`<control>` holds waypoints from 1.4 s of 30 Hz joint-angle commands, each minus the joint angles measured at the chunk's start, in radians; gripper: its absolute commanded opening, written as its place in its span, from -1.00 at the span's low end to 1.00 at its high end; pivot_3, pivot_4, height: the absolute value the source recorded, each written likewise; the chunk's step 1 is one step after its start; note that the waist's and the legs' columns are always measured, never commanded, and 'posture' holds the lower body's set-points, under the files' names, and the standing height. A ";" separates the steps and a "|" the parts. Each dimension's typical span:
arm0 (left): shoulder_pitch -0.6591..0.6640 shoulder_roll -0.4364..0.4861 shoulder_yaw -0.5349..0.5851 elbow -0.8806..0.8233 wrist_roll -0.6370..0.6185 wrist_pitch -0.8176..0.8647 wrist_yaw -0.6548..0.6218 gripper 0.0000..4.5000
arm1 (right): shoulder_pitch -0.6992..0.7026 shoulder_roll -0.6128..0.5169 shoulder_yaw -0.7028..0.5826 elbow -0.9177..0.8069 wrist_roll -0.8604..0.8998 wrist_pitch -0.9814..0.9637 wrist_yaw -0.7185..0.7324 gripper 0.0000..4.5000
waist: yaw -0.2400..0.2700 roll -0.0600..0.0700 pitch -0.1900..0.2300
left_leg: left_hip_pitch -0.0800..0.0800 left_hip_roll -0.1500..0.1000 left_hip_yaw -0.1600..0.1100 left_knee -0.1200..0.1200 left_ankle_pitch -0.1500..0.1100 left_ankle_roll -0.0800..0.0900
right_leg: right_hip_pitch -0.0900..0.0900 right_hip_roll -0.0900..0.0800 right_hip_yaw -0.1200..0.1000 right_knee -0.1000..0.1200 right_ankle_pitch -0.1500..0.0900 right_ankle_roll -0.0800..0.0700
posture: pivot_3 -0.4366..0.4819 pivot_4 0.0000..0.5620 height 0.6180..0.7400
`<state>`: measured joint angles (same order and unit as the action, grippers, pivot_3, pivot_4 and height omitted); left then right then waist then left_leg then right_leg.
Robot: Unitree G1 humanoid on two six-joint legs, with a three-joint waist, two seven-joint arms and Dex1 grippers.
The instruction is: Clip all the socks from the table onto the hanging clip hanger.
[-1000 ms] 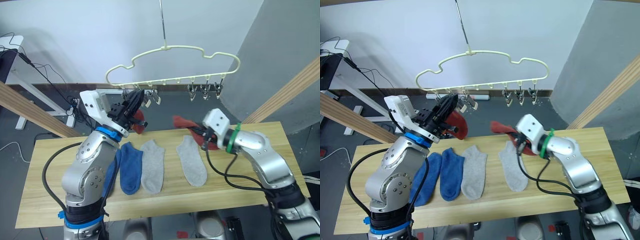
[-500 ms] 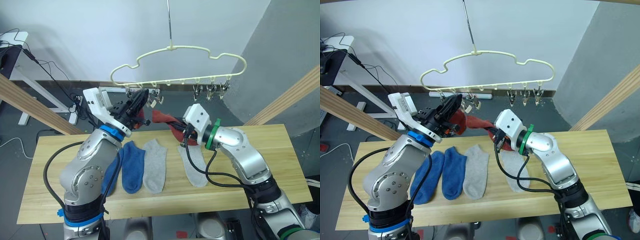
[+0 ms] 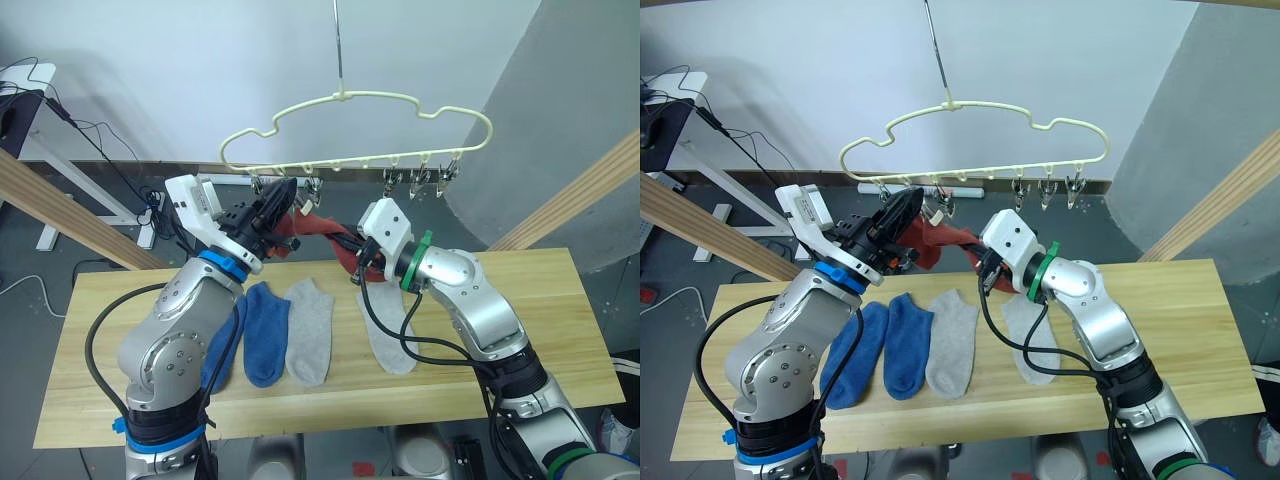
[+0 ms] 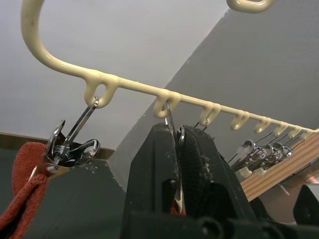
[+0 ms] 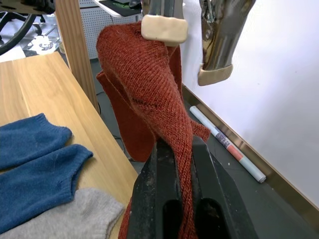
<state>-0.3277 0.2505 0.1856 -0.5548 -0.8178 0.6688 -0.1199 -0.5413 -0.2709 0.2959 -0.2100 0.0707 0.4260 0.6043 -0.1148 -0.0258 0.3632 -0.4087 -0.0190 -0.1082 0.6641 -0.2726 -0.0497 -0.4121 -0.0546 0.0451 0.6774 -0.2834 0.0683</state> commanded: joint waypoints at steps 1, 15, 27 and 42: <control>0.001 0.008 0.005 -0.049 -0.014 -0.017 -0.005 -0.96 | -0.020 0.017 -0.008 -0.025 0.006 -0.020 -0.009 -1.00 | 0.000 0.000 0.000 | 0.000 0.000 0.000 0.000 0.000 0.000 | 0.000 0.000 0.000 0.000 0.000 0.000 | -0.50 0.30 1.00; 0.036 0.040 0.001 -0.047 0.008 -0.037 -0.037 0.43 | -0.025 0.041 -0.006 -0.019 0.021 -0.012 0.009 -0.88 | 0.000 0.000 0.000 | 0.000 0.000 0.000 0.000 0.000 0.000 | -0.001 0.000 0.000 0.000 0.000 0.000 | -0.49 0.29 1.00; 0.132 0.131 -0.061 -0.032 0.240 -0.193 -0.134 0.44 | 0.022 -0.112 0.021 -0.068 -0.006 -0.028 0.118 -0.35 | 0.001 0.000 0.000 | 0.000 0.000 0.000 -0.001 0.000 0.000 | -0.001 0.000 0.001 0.000 0.000 0.000 | -0.49 0.28 1.00; 0.199 0.070 -0.235 0.036 0.519 -0.513 -0.236 0.44 | 0.125 -0.426 -0.371 -0.312 0.407 0.088 0.344 -0.35 | 0.001 0.000 0.000 | -0.002 0.000 0.001 -0.001 0.000 0.000 | -0.002 -0.001 0.001 -0.001 0.000 0.000 | -0.56 0.23 1.00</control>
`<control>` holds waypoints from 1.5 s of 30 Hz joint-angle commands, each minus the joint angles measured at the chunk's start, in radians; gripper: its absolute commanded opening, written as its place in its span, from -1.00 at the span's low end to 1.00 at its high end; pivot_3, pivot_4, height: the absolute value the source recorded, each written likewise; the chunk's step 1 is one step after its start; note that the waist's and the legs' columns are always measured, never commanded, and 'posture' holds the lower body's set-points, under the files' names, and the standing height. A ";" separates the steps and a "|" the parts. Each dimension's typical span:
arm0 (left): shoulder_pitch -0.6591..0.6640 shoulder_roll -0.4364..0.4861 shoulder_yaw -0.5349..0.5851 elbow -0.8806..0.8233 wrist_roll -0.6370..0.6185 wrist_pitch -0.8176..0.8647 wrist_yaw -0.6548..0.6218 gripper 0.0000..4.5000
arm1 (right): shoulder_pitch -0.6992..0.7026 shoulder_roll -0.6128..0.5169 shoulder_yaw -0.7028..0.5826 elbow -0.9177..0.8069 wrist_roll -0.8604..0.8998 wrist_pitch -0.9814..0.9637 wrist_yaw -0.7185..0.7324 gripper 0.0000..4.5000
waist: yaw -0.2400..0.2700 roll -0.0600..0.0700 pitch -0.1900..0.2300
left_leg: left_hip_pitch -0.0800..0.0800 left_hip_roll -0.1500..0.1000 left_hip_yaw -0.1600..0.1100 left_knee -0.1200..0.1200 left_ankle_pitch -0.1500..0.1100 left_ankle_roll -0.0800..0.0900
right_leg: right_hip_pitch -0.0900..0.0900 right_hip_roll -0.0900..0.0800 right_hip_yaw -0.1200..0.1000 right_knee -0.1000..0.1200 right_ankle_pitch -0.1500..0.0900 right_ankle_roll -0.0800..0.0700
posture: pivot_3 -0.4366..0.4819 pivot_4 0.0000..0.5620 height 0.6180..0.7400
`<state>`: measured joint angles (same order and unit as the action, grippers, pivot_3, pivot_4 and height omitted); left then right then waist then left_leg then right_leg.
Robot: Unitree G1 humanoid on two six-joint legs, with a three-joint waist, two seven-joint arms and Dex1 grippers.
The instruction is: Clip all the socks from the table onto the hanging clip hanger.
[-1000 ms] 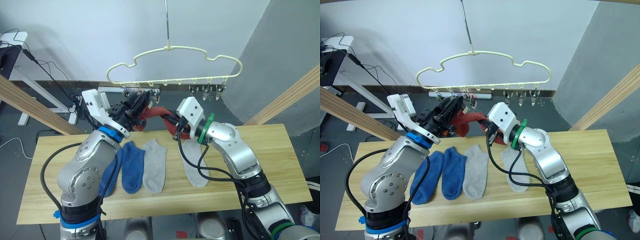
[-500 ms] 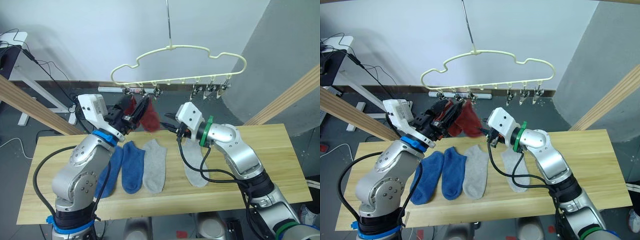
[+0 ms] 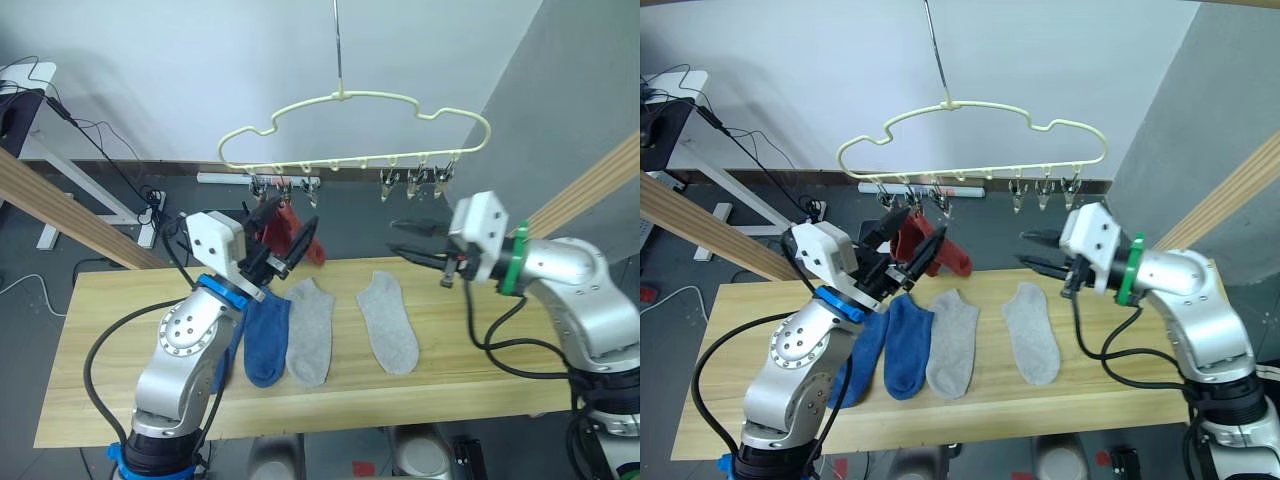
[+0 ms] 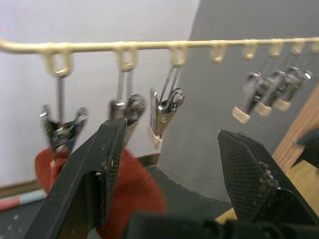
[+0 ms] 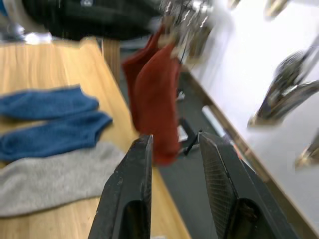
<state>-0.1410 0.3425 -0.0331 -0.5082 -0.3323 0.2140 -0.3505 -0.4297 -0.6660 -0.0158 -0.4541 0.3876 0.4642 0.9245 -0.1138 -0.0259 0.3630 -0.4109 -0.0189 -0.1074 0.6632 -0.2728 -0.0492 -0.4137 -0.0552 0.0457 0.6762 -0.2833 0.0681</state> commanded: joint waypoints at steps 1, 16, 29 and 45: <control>0.012 -0.028 -0.024 0.000 0.047 -0.072 -0.006 0.44 | 0.019 -0.044 -0.069 -0.076 0.106 0.061 0.024 -0.35 | 0.000 0.000 0.000 | 0.000 0.000 0.000 0.000 0.000 0.000 | 0.000 0.000 0.000 0.000 0.000 0.000 | -0.56 0.22 1.00; -0.060 -0.190 -0.044 0.163 0.186 -0.156 0.107 0.44 | 0.042 -0.119 -0.093 -0.083 0.141 0.079 0.003 -0.35 | 0.000 0.000 0.000 | 0.000 -0.001 0.000 0.002 0.000 0.001 | 0.000 0.000 -0.001 0.002 0.000 0.000 | -0.60 0.20 1.00; -0.143 -0.256 -0.062 0.239 0.225 -0.190 0.128 0.44 | 0.045 -0.140 -0.104 -0.089 0.170 0.094 -0.006 -0.35 | -0.001 -0.001 0.000 | -0.001 -0.002 0.000 0.003 0.001 0.001 | 0.000 0.000 -0.001 0.002 0.000 0.000 | -0.64 0.17 1.00; -0.141 -0.283 -0.050 0.182 0.296 -0.156 0.224 0.44 | 0.023 -0.156 -0.114 -0.110 0.277 0.166 -0.010 -0.35 | -0.002 -0.001 0.000 | -0.001 -0.002 0.000 0.004 0.001 0.001 | 0.001 0.000 -0.001 0.003 0.000 0.000 | -0.64 0.19 1.00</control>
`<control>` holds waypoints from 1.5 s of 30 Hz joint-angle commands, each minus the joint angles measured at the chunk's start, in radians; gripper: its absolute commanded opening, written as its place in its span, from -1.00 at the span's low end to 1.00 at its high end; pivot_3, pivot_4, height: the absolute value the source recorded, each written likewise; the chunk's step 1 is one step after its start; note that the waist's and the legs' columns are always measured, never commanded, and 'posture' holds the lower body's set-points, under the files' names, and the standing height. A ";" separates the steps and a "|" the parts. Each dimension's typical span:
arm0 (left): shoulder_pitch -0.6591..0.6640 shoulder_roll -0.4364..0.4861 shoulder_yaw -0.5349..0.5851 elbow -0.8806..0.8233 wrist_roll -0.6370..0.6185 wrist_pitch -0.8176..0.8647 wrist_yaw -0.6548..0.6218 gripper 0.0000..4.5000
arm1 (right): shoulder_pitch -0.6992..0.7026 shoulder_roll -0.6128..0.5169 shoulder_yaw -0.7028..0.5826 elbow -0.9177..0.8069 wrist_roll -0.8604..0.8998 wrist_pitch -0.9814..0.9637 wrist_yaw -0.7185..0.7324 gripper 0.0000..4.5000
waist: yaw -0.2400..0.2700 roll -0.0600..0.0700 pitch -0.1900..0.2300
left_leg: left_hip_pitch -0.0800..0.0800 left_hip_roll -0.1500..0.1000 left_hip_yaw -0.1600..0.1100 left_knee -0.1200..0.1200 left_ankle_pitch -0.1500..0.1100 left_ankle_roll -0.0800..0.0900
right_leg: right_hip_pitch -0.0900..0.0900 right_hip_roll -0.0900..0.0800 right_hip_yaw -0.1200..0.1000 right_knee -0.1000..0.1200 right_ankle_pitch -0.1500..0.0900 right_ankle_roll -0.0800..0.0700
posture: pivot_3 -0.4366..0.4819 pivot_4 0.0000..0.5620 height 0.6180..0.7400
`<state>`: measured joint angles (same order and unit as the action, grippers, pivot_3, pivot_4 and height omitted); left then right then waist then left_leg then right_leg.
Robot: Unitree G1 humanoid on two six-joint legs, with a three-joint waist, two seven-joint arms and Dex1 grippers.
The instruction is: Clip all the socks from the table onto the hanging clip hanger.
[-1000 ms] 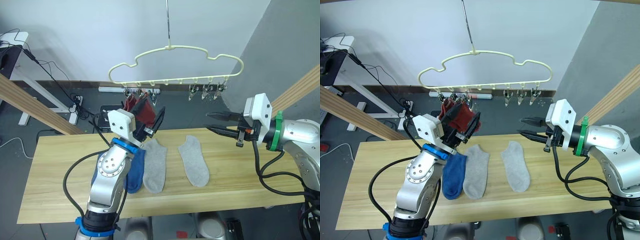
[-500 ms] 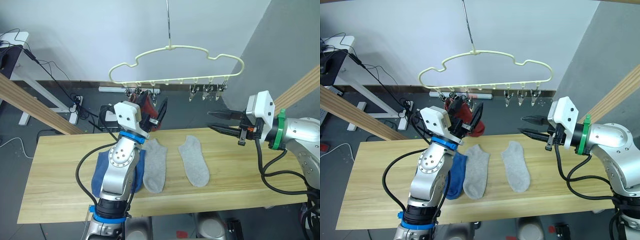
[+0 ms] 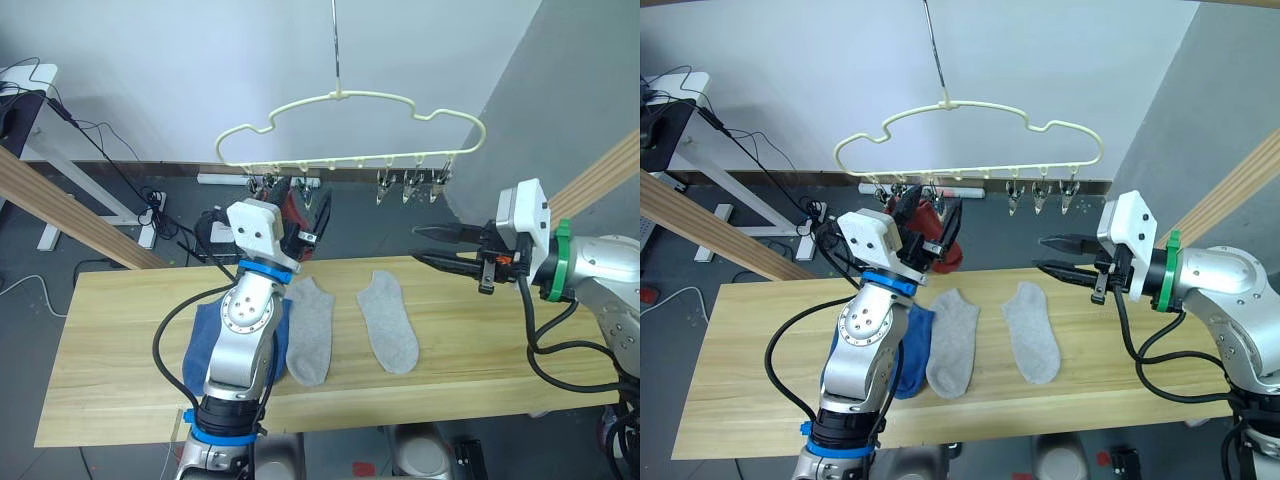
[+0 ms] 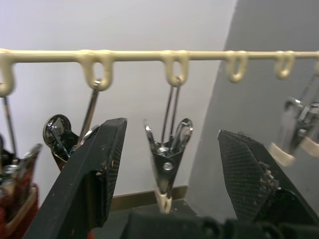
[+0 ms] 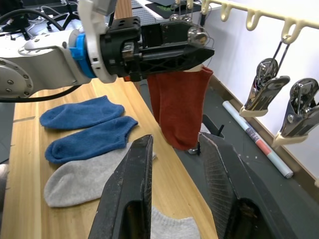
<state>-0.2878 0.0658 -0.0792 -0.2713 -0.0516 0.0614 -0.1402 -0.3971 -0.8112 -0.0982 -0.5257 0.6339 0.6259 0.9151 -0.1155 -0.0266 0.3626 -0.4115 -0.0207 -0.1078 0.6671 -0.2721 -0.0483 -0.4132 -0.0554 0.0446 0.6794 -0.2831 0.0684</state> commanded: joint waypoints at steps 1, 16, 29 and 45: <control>0.006 -0.006 -0.007 -0.056 0.017 -0.003 0.013 0.44 | -0.012 -0.012 -0.032 -0.040 0.039 0.010 -0.002 -0.35 | 0.000 0.000 0.000 | 0.000 0.000 0.000 0.000 0.000 0.000 | 0.000 0.000 0.000 0.000 0.000 0.000 | -0.64 0.20 1.00; -0.026 -0.012 -0.002 -0.074 0.022 0.003 0.036 0.27 | -0.020 -0.024 -0.033 -0.045 0.069 0.034 -0.019 -0.33 | 0.000 0.000 0.000 | 0.000 0.000 0.000 0.001 0.000 0.000 | 0.000 0.000 0.000 0.000 0.000 0.000 | -0.65 0.20 1.00; -0.022 -0.007 0.000 -0.075 0.019 -0.004 0.039 -0.83 | -0.014 -0.028 -0.025 -0.048 0.072 0.036 -0.024 -0.33 | -0.001 0.000 0.000 | -0.004 0.000 -0.001 0.008 0.000 0.000 | 0.000 0.000 -0.001 0.001 0.001 0.001 | -0.64 0.20 1.00; -0.010 0.028 0.040 -0.135 -0.111 0.081 -0.042 -0.84 | 0.245 0.166 0.200 -0.080 -0.298 0.041 -0.425 0.80 | -0.003 0.000 -0.001 | -0.004 0.000 -0.001 0.011 0.000 0.001 | 0.001 0.000 0.000 0.002 0.002 0.003 | -0.61 0.21 1.00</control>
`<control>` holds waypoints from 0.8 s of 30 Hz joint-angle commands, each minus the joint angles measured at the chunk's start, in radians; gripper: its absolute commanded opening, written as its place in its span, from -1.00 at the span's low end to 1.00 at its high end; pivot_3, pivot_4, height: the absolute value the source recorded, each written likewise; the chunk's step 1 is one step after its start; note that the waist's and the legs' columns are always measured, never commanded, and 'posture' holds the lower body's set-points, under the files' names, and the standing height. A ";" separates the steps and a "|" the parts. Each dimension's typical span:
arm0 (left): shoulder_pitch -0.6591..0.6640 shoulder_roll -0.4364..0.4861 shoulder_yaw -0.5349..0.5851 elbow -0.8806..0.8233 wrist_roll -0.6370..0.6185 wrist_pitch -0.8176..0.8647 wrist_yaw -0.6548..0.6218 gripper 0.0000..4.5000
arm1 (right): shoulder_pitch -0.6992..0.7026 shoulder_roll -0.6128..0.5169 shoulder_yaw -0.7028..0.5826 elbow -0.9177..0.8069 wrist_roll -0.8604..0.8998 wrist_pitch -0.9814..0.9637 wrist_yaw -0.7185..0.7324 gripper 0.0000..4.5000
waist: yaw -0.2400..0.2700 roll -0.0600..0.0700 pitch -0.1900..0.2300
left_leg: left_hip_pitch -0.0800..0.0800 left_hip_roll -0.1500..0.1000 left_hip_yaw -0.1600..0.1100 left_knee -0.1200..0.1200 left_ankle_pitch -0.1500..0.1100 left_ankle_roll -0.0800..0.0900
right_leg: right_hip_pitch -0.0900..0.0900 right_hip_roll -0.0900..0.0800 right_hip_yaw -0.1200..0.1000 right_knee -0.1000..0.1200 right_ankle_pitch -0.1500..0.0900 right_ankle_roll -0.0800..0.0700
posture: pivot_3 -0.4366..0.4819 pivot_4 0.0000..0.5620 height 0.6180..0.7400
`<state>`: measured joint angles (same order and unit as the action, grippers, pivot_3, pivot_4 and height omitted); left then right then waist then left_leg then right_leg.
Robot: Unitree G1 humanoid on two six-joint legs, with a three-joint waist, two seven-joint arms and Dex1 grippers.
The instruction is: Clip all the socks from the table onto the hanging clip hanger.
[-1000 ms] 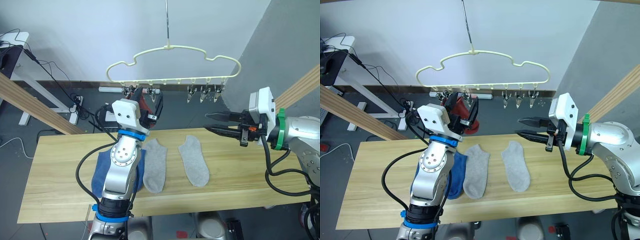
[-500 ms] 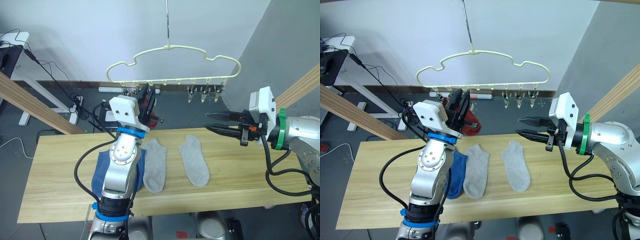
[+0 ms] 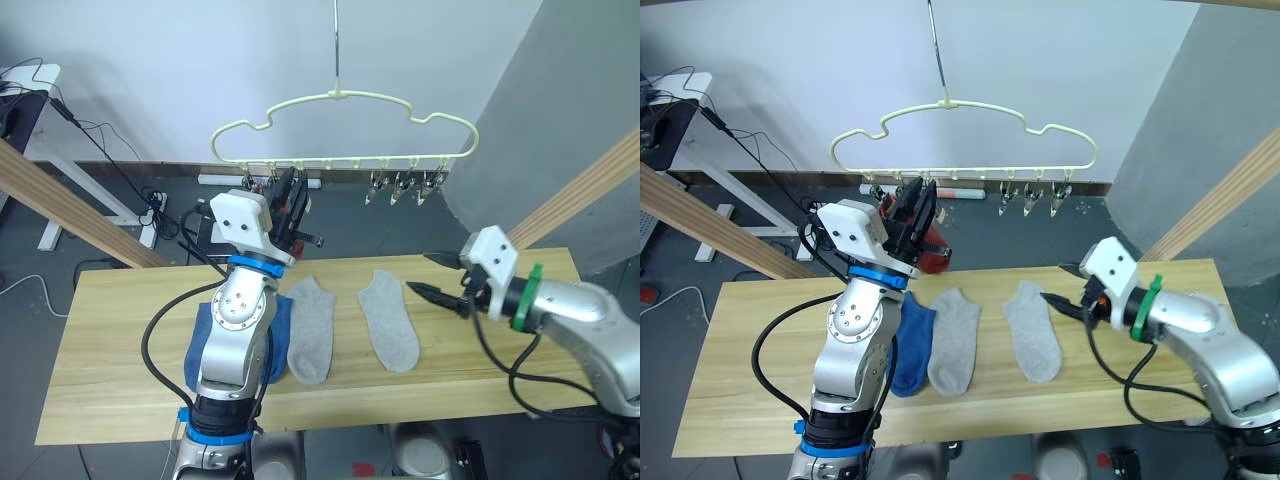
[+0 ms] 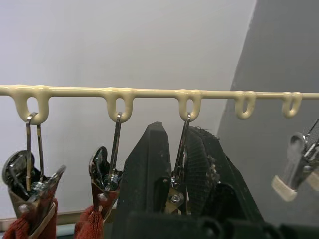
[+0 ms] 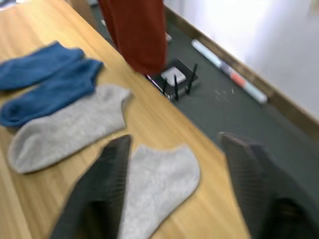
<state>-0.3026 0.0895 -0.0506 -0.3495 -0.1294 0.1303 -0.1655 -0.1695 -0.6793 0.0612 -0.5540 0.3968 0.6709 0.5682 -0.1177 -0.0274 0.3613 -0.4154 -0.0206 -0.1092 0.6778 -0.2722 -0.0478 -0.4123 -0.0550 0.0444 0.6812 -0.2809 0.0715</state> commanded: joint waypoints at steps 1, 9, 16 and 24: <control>0.004 0.006 0.013 -0.059 -0.034 0.015 -0.017 -0.84 | 0.023 0.048 0.053 -0.053 -0.074 -0.004 -0.087 0.94 | 0.000 0.000 0.000 | 0.000 0.000 0.000 0.000 0.000 0.000 | 0.000 0.000 0.000 0.000 0.000 0.000 | -0.61 0.21 1.00; -0.012 0.021 0.045 -0.077 -0.105 0.055 -0.042 -0.84 | 0.127 0.272 0.256 0.031 -0.309 -0.111 -0.305 1.00 | 0.002 0.000 -0.001 | 0.000 -0.001 0.000 0.000 0.000 0.000 | 0.000 0.000 0.001 0.000 0.000 0.000 | -0.56 0.18 1.00; -0.015 0.036 0.059 -0.093 -0.155 0.086 -0.062 -0.84 | 0.129 0.378 0.286 0.130 -0.411 -0.168 -0.383 1.00 | 0.003 0.000 -0.002 | 0.000 0.000 -0.001 0.000 0.000 0.000 | -0.001 0.001 0.000 0.000 0.002 0.000 | -0.55 0.17 1.00; -0.036 0.052 0.086 -0.089 -0.214 0.121 -0.083 -0.84 | 0.103 0.503 0.256 0.270 -0.460 -0.185 -0.462 1.00 | 0.003 0.000 -0.002 | 0.000 0.000 0.000 0.000 0.000 0.000 | -0.001 0.000 0.001 0.000 0.002 0.000 | -0.55 0.18 1.00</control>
<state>-0.3266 0.1359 0.0287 -0.3895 -0.3172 0.2573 -0.2355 -0.0666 -0.1881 0.3321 -0.2904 -0.0529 0.5096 0.1289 -0.1149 -0.0274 0.3597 -0.4153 -0.0208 -0.1095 0.6777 -0.2719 -0.0479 -0.4131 -0.0546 0.0449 0.6811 -0.2790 0.0716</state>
